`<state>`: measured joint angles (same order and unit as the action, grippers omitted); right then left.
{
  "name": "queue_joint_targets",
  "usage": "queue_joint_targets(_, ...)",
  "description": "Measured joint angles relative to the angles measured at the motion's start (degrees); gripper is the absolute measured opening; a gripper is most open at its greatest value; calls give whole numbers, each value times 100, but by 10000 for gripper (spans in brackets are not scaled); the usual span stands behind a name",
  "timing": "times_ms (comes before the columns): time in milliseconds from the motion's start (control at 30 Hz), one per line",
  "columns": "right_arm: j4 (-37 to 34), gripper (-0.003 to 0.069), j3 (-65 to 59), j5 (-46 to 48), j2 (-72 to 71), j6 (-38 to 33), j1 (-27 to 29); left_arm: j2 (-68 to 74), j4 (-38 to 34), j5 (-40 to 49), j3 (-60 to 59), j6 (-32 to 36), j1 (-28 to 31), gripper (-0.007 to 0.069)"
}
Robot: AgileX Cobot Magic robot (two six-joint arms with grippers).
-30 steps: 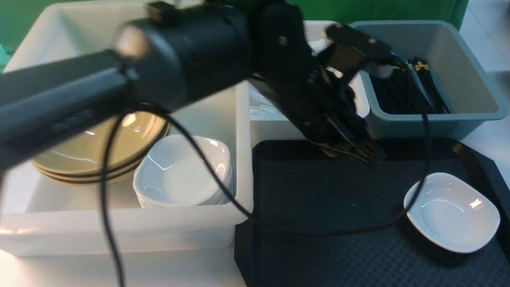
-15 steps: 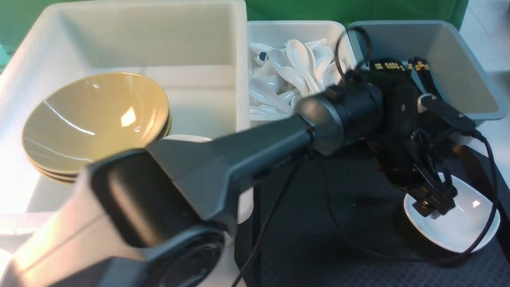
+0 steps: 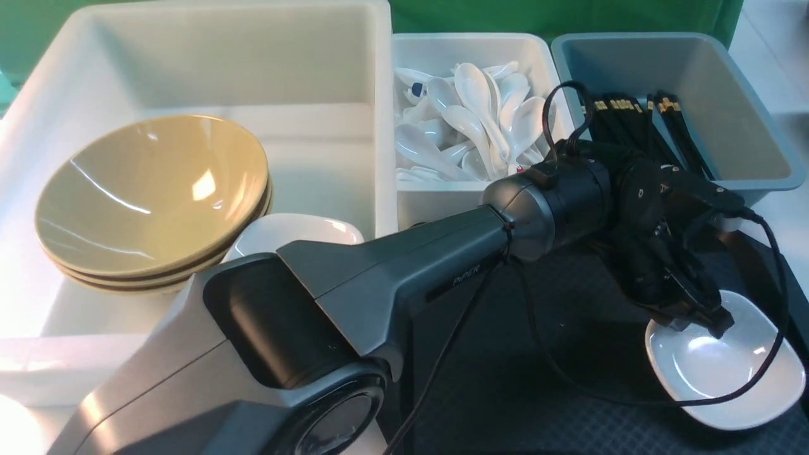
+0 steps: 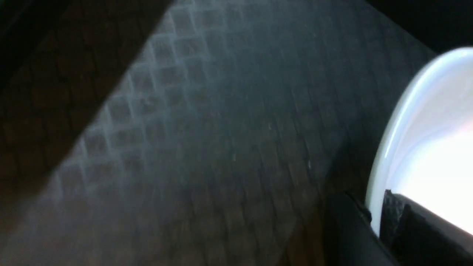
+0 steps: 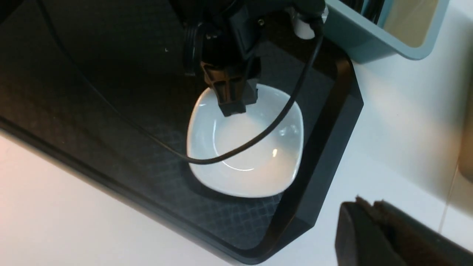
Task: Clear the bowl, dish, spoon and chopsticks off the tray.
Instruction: Use the left arm to grab the plate, then use the left arm to put the plate into the large storage box on the left
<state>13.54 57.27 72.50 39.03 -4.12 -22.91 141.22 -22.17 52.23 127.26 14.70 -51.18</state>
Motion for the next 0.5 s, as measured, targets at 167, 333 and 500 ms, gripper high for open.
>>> queue_joint_targets(167, -55, 76, 0, -48, 24, -13, 0, -503, 149, 736, -35, 95, 313, 8)
queue_joint_targets(333, -1271, 76, 455, -134, 692, -846, 0, -2037, 677, 1433, -63, 135, 981, 3)
queue_joint_targets(500, -2837, 76, 1292, -307, 1939, -1817, -253, -3684, 1061, 1844, -573, 39, 1722, 3)
